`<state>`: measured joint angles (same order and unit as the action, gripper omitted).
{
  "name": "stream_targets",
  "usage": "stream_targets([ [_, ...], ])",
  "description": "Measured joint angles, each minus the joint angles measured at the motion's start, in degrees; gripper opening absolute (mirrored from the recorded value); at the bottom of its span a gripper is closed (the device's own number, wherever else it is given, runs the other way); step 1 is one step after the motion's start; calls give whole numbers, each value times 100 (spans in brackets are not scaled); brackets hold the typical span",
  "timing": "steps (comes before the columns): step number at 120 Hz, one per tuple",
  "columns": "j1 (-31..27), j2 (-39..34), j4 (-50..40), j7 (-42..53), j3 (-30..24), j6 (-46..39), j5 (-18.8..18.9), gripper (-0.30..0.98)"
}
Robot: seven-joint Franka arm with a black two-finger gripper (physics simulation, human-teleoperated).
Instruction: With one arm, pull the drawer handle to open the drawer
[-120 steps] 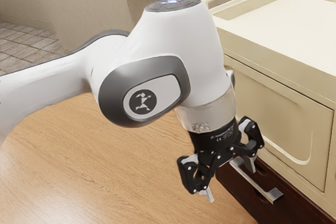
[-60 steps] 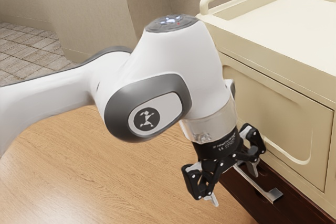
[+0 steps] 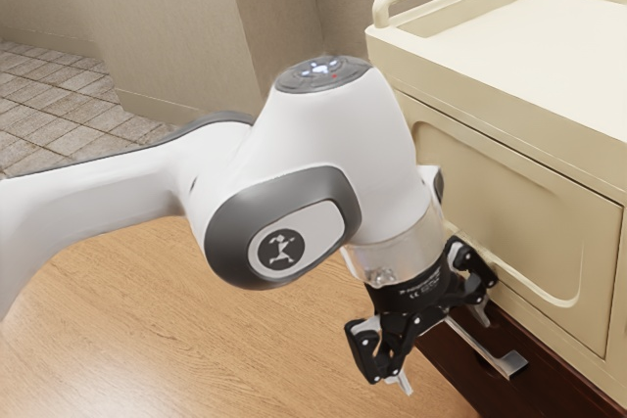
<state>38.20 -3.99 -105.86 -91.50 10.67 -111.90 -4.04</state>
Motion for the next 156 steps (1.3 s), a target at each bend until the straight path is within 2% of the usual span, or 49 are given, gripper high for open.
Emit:
stream_targets([
  [53, -18, -324, -365, 200, 6, -166, -12, 68],
  [94, -109, -283, -350, 264, 6, -257, 31, 68],
  [121, -100, -221, -303, 276, 14, -316, 49, 52],
  [156, -107, -102, -245, 360, 5, -425, 48, 42],
])
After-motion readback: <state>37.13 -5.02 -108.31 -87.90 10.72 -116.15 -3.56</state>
